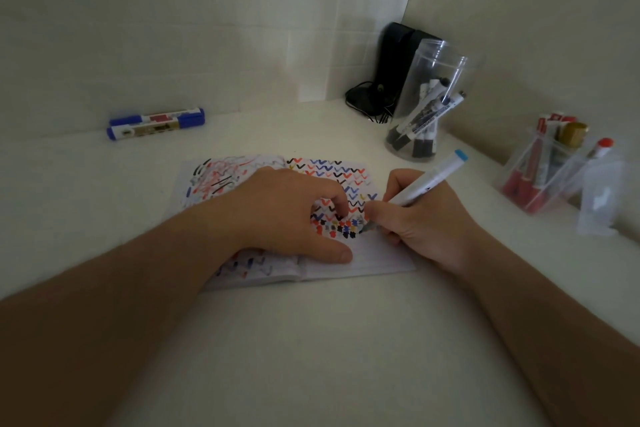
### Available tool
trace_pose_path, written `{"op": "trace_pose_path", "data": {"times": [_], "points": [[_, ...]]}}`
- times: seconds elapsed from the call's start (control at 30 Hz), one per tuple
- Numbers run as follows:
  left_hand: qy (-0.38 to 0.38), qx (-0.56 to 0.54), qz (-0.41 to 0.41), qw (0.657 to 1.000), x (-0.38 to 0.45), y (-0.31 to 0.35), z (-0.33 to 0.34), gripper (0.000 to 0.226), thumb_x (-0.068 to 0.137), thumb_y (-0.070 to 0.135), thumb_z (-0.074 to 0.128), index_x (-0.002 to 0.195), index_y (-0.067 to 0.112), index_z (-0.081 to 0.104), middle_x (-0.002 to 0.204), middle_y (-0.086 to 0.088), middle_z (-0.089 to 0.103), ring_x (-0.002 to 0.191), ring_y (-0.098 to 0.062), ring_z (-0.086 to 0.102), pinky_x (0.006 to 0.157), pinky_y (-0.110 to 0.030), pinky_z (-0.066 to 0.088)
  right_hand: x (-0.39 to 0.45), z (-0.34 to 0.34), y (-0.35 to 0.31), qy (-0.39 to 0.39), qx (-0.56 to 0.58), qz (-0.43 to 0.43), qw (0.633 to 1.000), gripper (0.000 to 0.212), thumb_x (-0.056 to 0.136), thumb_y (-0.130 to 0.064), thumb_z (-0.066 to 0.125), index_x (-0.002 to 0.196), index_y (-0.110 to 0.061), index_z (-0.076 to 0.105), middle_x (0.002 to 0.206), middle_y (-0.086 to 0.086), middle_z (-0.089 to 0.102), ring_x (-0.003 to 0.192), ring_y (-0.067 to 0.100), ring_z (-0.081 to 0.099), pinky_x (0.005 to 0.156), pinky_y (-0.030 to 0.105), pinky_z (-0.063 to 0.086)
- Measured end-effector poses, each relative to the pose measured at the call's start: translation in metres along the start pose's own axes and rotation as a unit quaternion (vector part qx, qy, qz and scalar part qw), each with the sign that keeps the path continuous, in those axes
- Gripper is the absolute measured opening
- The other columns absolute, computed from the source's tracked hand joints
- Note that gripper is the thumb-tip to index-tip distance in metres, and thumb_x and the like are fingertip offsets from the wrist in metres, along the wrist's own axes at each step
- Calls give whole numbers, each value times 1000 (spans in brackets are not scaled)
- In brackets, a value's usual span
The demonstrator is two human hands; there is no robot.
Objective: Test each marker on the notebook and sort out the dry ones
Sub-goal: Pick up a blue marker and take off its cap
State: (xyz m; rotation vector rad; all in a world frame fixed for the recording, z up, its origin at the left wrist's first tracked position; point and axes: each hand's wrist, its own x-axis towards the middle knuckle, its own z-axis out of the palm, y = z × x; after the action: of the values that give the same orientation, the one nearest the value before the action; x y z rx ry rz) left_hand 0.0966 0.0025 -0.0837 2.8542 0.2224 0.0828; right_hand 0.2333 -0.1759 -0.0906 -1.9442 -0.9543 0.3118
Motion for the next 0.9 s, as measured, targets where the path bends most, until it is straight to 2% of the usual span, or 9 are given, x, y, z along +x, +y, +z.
{"op": "trace_pose_path", "data": {"times": [0.1,0.23,0.33,0.43,0.6,0.73,0.8,0.9], "points": [[1,1,1,1000,0,-1,1,67,63,89,65,120,56,55,82,35,47,91,-2,52,83,-28,38,1,-1,1,8,3,-2,1000,36,82,-15,81,68,-2,50,65,22,62,55,21,58,56,39,49],[3,-6,-1,1000,-1,0,0,64,63,88,66,118,56,56,79,33,47,86,-1,51,82,-28,37,-1,0,2,-1,4,4,1000,37,82,-16,82,62,-14,51,56,11,60,52,19,59,52,34,48],[4,-3,0,1000,-1,1,-1,64,64,87,67,119,56,56,79,34,47,85,-1,50,81,-28,36,0,0,2,10,-13,-9,1000,38,81,-15,80,65,-6,47,64,23,57,55,20,55,55,37,46],[-4,-2,-3,1000,-2,1,-1,66,64,88,66,120,55,56,81,33,48,88,-2,52,82,-28,38,1,-1,3,11,9,-6,1000,38,83,-16,81,72,1,49,68,25,61,56,22,57,56,39,48],[-7,-4,-6,1000,-1,2,-1,66,64,88,66,120,56,55,82,34,46,91,-2,51,85,-29,38,0,-1,3,-1,9,-3,1000,41,82,-16,82,67,-3,47,67,26,59,55,23,58,56,40,49],[-4,-6,-10,1000,-2,1,0,67,64,88,66,121,55,55,86,30,49,94,-4,51,86,-29,38,1,-2,4,5,17,-6,1000,40,84,-17,82,72,3,50,69,26,62,56,23,59,56,39,50],[-11,-3,-10,1000,-3,2,-1,69,65,86,67,125,55,53,87,30,47,94,-4,50,86,-29,37,1,-2,4,-5,17,-2,1000,41,83,-16,83,67,-2,48,67,26,60,55,23,58,56,39,49],[-10,-12,-27,1000,-4,4,0,71,73,77,69,132,49,40,97,23,51,94,-7,52,84,-31,41,3,-4,4,-12,83,2,996,38,82,-15,85,66,-6,52,58,14,58,51,17,53,52,31,44]]}}
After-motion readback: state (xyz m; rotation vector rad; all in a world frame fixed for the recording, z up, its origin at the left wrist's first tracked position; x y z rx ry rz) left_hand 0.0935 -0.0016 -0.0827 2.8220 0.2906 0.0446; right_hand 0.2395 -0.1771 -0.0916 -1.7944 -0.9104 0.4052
